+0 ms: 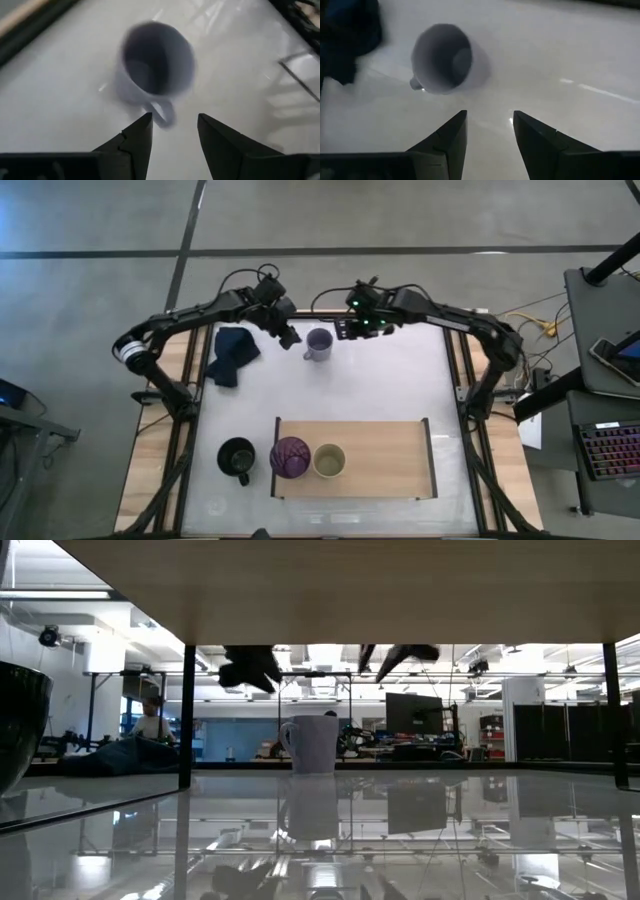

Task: Stack small to large cups/mugs on shelf
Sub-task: Put the gray mug on the shelf

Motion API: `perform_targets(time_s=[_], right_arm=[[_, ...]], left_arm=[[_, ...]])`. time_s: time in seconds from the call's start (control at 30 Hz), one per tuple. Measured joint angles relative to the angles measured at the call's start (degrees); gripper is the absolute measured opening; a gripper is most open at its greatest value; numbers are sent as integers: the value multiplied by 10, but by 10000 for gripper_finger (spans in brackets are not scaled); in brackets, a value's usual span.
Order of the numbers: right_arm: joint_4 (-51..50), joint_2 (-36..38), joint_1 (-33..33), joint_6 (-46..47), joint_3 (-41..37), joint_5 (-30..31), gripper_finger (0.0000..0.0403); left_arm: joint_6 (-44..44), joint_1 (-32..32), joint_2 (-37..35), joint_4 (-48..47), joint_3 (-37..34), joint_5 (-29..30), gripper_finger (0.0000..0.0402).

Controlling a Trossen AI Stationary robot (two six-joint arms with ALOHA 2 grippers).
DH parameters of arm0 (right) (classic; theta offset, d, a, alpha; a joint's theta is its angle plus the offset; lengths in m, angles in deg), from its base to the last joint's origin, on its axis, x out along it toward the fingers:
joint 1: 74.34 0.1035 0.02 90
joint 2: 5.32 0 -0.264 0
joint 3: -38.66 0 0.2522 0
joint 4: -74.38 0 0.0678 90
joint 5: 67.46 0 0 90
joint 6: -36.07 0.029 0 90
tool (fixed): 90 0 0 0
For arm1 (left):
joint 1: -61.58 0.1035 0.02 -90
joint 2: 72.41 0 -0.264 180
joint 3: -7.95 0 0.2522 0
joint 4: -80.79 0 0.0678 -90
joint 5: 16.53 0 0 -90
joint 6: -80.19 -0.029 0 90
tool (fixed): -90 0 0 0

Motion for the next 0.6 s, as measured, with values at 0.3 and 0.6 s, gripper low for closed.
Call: perform_targets(time_s=[0.3,0.6], right_arm=[[42,-96,-16,-15,15,-49,162],[63,-113,-8,-22,48,-58,160]], left_arm=[[-7,0,-89,-50,-16,-8,143],[10,0,-152,-50,-43,-7,143]])
